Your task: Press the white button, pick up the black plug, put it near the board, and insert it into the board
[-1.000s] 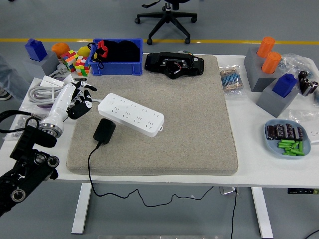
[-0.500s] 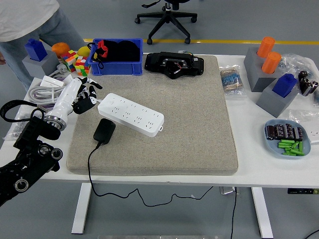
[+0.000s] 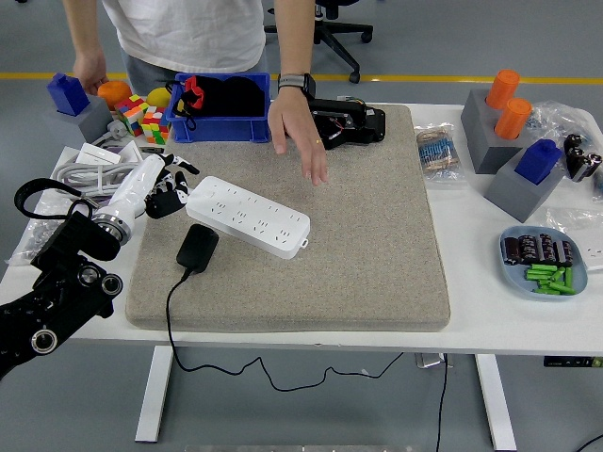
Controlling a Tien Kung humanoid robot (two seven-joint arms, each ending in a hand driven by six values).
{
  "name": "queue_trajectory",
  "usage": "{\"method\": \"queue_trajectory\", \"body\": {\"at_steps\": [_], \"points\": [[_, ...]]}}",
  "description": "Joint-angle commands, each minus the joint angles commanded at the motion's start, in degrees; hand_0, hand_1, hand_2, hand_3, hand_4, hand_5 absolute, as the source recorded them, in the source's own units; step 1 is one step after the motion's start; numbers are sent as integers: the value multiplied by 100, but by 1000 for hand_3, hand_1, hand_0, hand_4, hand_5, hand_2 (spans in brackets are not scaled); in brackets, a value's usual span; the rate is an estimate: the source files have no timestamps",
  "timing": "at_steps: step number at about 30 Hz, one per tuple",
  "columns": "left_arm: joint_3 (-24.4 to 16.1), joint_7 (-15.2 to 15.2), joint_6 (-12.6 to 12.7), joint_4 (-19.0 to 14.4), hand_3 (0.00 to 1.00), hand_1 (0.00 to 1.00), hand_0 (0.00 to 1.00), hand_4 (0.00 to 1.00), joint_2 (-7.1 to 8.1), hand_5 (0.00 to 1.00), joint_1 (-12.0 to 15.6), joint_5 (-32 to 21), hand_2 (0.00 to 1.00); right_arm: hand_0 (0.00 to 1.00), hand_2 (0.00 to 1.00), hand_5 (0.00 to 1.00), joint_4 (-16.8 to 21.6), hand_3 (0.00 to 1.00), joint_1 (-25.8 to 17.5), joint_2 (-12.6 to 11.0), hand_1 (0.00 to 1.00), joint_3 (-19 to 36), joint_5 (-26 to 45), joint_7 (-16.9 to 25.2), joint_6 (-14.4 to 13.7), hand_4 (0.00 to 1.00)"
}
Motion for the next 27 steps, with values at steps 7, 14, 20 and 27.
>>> {"method": "queue_trajectory", "body": {"at_steps": [7,14,20,27], "points": [[114,528,-450,0,742,2,2,2,66,2,-265,19,66,607,586,397,6,588,25,-51,589,83,-23,-2,3,656],[358,825,-800,8,780,2,3,2,136,2,-609,-51,66,607,586,397,14,587,62,-70,589,155,-35,3,2,655],[640,920,-912,59,756,2,2,2,177,2,-842,-95,63,608,586,396,9,587,60,-73,589,158,-35,-2,7,654],[1031,1119,-1123,140,696,2,2,2,242,2,-1099,-170,51,607,585,395,8,587,77,-91,589,179,-36,-1,7,653]]}}
